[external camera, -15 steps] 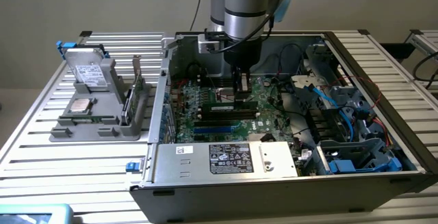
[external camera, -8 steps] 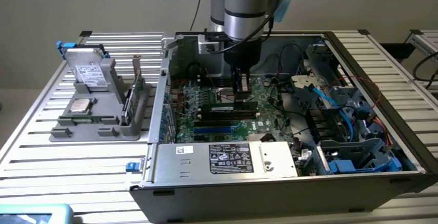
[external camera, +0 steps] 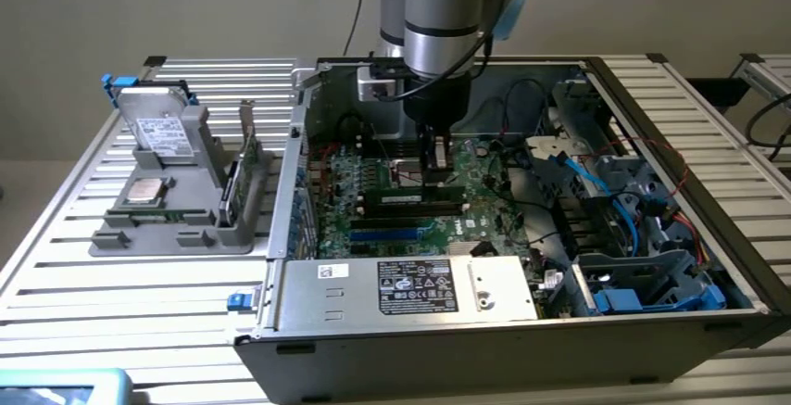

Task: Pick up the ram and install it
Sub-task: 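Insert the ram into the slot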

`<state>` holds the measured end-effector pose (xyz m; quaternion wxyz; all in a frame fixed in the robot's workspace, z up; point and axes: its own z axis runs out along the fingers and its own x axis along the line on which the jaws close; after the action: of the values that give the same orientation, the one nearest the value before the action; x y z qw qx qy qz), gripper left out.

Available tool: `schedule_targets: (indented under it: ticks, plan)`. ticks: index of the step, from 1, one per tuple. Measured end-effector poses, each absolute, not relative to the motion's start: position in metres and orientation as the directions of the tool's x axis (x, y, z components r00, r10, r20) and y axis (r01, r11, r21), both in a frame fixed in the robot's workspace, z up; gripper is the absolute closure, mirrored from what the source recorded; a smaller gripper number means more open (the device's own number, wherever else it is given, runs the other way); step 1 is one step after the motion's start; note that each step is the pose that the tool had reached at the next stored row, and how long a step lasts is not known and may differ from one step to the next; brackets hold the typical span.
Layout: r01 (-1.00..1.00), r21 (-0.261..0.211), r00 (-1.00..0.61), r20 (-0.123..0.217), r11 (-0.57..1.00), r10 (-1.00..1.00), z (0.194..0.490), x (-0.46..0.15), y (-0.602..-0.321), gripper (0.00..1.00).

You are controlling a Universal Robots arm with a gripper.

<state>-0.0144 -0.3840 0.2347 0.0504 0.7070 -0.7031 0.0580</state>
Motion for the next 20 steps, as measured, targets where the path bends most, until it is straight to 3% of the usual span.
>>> schedule_targets:
  ticks: [20]
  plan:
    - [-1.0, -0.01, 0.005, 0.153, -0.006, -0.988, 0.2306, -0.0153, -0.3841, 0.87]
